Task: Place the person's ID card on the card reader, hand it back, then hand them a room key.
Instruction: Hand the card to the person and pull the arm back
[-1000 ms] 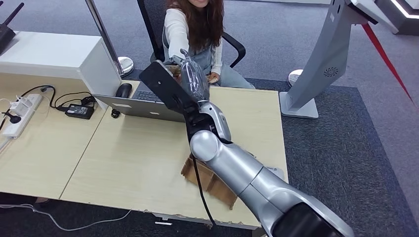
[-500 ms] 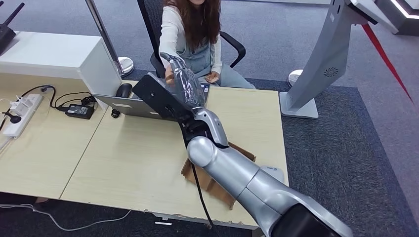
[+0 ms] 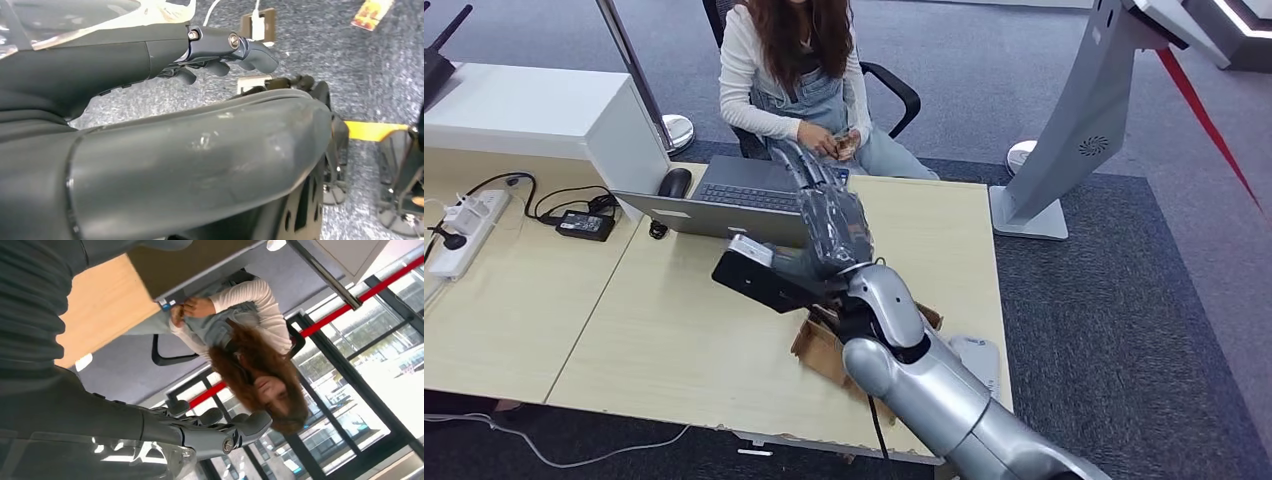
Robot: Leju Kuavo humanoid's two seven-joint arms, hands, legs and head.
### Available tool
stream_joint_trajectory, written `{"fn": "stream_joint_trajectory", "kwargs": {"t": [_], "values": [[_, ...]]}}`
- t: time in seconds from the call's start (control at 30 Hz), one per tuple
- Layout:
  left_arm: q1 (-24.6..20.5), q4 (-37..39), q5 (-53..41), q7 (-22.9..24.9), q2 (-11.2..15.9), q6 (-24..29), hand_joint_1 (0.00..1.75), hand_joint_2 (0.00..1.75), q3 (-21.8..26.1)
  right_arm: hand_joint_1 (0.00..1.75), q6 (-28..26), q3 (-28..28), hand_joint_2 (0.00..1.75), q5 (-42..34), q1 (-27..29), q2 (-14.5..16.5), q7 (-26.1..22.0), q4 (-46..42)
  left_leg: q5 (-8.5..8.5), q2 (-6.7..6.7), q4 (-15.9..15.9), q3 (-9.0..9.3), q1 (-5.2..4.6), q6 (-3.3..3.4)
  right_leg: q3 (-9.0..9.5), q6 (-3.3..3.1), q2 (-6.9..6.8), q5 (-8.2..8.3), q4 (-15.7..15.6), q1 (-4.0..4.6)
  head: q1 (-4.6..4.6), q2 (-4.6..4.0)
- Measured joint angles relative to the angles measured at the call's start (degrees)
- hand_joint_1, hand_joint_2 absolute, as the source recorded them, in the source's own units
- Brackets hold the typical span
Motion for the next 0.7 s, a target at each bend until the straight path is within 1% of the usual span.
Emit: {"fn": "stream_joint_trajectory", "kwargs": {"t": [0.13, 0.3, 0.4, 0.5, 0.7], "values": [[0.05, 0.00, 0.49, 1.65, 0.08, 0.80, 0.00, 0.00, 0.13, 0.00, -0.31, -3.31, 1.75, -0.73, 8.56, -4.72, -1.21, -9.73, -0.03, 0.02, 0.00, 0.01, -0.02, 0.04, -0.01, 0.00, 0.03, 0.00, -0.03, -0.07, 0.01, 0.00], [0.04, 0.00, 0.09, 3.51, 0.11, 1.06, 0.00, 0.00, 0.37, 0.00, -0.72, -7.19, 1.75, -1.42, 16.83, -8.67, -3.30, -15.71, -0.03, 0.04, -0.01, 0.01, -0.01, 0.04, -0.01, -0.01, 0.08, 0.01, -0.03, -0.08, 0.01, 0.00], [0.03, 0.00, -0.22, 4.15, 0.11, 1.13, 0.00, 0.00, 0.47, 0.00, -0.26, -9.00, 1.75, -1.49, 20.00, -10.17, -3.85, -18.31, -0.03, 0.04, -0.01, 0.02, 0.01, 0.03, 0.00, -0.01, 0.08, 0.01, -0.03, -0.07, 0.01, 0.00], [-0.01, 0.00, -0.54, 4.53, 0.11, 1.26, 0.00, 0.00, 0.52, 0.00, 0.74, -10.15, 1.75, -1.44, 21.86, -11.07, -4.26, -20.44, -0.03, 0.05, -0.02, 0.03, 0.02, 0.03, 0.00, -0.02, 0.10, 0.01, -0.02, -0.05, 0.01, 0.00], [-0.07, 0.00, -1.25, 4.73, 0.13, 1.38, 0.00, 0.00, 0.52, 0.00, 3.41, -10.43, 1.75, -1.98, 24.98, -12.26, -4.97, -24.79, -0.03, 0.07, -0.03, 0.02, 0.03, 0.03, 0.00, -0.02, 0.09, 0.00, -0.02, -0.05, 0.01, 0.00]]}}
